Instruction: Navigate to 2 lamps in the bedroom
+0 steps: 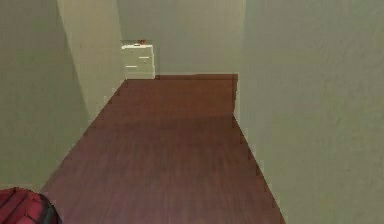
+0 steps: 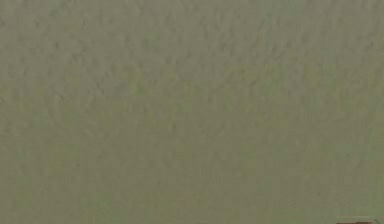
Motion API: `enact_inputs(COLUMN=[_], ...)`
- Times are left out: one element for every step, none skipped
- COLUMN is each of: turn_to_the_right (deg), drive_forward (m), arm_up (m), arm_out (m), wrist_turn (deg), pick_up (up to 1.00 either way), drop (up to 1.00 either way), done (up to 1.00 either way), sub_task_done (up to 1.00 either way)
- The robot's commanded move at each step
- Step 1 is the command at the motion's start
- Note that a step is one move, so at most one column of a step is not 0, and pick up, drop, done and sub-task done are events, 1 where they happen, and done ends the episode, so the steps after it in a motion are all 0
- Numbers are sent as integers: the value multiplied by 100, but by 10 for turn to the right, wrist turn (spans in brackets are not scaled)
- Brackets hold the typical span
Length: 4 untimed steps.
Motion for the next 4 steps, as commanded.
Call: enact_inputs(turn_to_the_right=[0, 0, 0, 390], drive_forward=[100, 100, 90, 0], arm_up=[0, 0, 0, 0], arm_out=[0, 0, 0, 0], wrist_turn=[0, 0, 0, 0], pick_up=[0, 0, 0, 0], drop=[0, 0, 0, 0], done=[0, 0, 0, 0], sub_task_done=[0, 0, 0, 0])
